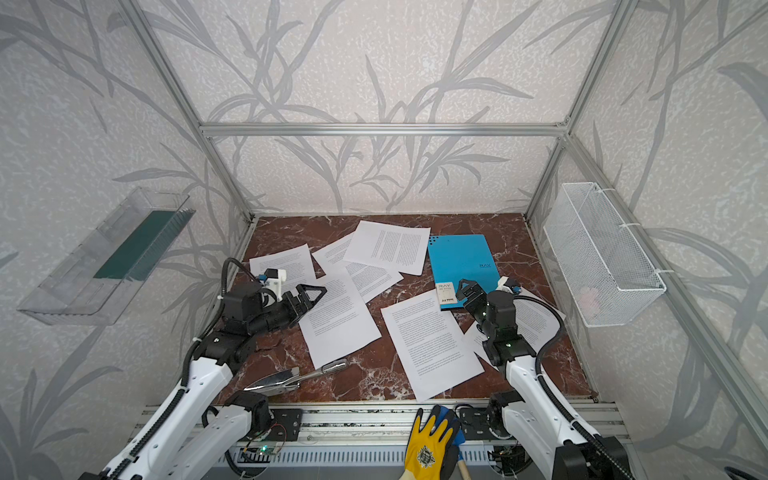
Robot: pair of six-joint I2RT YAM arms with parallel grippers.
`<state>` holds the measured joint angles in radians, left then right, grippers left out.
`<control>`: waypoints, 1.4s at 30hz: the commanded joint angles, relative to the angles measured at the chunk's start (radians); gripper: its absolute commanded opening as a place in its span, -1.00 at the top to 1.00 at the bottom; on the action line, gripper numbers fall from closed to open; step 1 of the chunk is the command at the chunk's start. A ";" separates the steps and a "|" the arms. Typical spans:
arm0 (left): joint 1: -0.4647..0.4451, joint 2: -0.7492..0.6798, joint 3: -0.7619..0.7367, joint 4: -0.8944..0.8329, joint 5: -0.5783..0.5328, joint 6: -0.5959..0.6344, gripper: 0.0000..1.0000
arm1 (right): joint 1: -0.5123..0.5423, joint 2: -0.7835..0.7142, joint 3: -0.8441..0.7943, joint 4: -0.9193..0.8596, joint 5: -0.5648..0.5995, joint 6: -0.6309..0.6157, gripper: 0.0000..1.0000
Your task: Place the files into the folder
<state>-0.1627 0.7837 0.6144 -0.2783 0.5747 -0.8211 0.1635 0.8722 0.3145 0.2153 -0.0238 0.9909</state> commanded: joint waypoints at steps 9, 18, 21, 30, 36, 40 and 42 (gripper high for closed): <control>-0.001 -0.033 0.115 -0.239 0.131 0.265 -0.98 | 0.036 -0.041 -0.106 0.085 0.004 0.138 -0.93; 0.020 -0.079 0.132 -0.290 0.078 0.295 -0.98 | 0.036 0.069 -0.130 0.197 0.003 0.204 -0.85; 0.031 -0.102 0.126 -0.288 0.073 0.291 -0.98 | 0.036 0.107 -0.119 0.185 0.002 0.217 -0.84; 0.047 -0.127 0.113 -0.277 0.074 0.280 -0.98 | 0.035 0.263 -0.161 0.428 0.009 0.248 -0.80; 0.056 -0.130 0.111 -0.273 0.074 0.275 -0.98 | 0.035 0.355 -0.173 0.558 -0.003 0.263 -0.74; 0.057 -0.133 0.107 -0.268 0.074 0.273 -0.98 | 0.034 0.431 -0.202 0.721 -0.006 0.270 -0.56; 0.058 -0.133 0.105 -0.266 0.073 0.272 -0.98 | 0.034 0.461 -0.196 0.750 -0.022 0.269 -0.51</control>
<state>-0.1108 0.6621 0.7261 -0.5457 0.6487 -0.5522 0.1947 1.3025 0.1238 0.8227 -0.0319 1.2572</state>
